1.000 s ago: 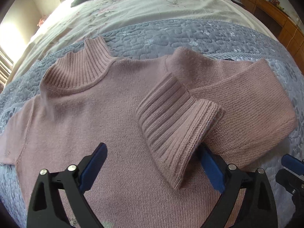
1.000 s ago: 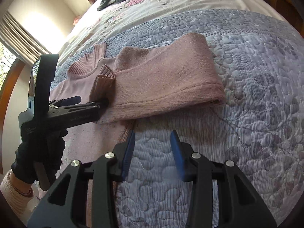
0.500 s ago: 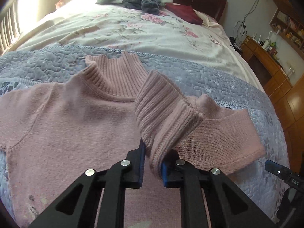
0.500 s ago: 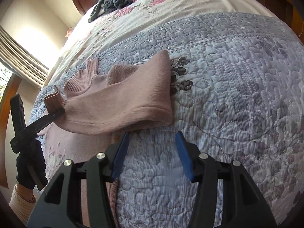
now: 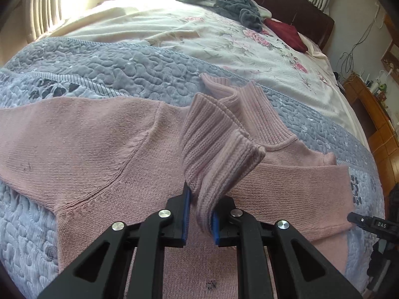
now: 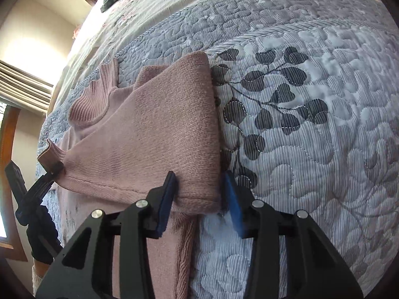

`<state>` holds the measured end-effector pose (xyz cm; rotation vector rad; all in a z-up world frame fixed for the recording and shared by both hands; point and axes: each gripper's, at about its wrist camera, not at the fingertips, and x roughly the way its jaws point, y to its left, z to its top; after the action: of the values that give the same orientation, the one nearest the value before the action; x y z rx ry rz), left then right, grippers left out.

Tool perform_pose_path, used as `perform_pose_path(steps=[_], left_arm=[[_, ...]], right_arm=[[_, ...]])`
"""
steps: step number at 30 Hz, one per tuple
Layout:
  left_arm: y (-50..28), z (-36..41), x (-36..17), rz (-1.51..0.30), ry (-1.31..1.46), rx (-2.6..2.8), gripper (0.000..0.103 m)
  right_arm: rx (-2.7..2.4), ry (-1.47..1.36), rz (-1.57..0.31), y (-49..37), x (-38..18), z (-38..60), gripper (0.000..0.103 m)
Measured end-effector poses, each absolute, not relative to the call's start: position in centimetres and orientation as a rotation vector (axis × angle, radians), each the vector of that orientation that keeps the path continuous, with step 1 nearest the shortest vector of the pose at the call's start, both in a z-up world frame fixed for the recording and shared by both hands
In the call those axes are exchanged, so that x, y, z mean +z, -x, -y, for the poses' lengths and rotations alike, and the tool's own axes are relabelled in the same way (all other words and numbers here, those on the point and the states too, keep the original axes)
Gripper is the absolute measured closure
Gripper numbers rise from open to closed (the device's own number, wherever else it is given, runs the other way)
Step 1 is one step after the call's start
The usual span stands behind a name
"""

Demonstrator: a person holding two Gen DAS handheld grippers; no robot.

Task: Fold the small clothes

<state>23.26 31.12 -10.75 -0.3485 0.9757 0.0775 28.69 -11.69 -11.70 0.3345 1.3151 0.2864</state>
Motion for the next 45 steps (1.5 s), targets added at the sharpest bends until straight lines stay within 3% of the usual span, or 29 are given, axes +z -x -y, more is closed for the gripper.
perform_pose_path(steps=[5, 7, 13, 19, 25, 31, 34, 45], left_arm=[[-22.7, -34.7, -13.4, -1.009, 0.477, 0.109, 0.084], [-21.8, -36.4, -12.7, -0.984, 0.507, 0.158, 0.079], [-18.7, -39.9, -9.1, -0.889, 0.481, 0.273, 0.076], [-20.3, -35.2, -9.1, -0.94, 0.434, 0.123, 0.066], [-22.8, -31.2, -13.5, -1.059, 0.302, 0.097, 0.064], [-22.2, -31.8, -12.2, -1.053, 0.291, 0.07, 0.062], [-19.9, -34.8, -10.1, -0.998, 0.333, 0.09, 0.048], [-9.1, -56.6, -10.1, -0.939, 0.516, 0.513, 0.046]], right_arm=[[0.267, -0.211, -1.307, -28.5, -12.0, 10.6, 0.066], [0.269, -0.192, -1.313, -28.7, -11.8, 10.3, 0.066], [0.28, -0.114, -1.218, -27.8, -7.8, 9.4, 0.058], [0.395, -0.1, -1.249, -27.7, -7.6, 5.4, 0.059], [0.362, -0.096, -1.32, -28.5, -11.6, 4.6, 0.058], [0.363, -0.095, -1.296, -28.0, -10.3, 4.2, 0.054], [0.415, -0.123, -1.256, -26.4, -8.2, 3.5, 0.046], [0.57, 0.011, -1.262, -21.9, -7.3, -4.5, 0.042]])
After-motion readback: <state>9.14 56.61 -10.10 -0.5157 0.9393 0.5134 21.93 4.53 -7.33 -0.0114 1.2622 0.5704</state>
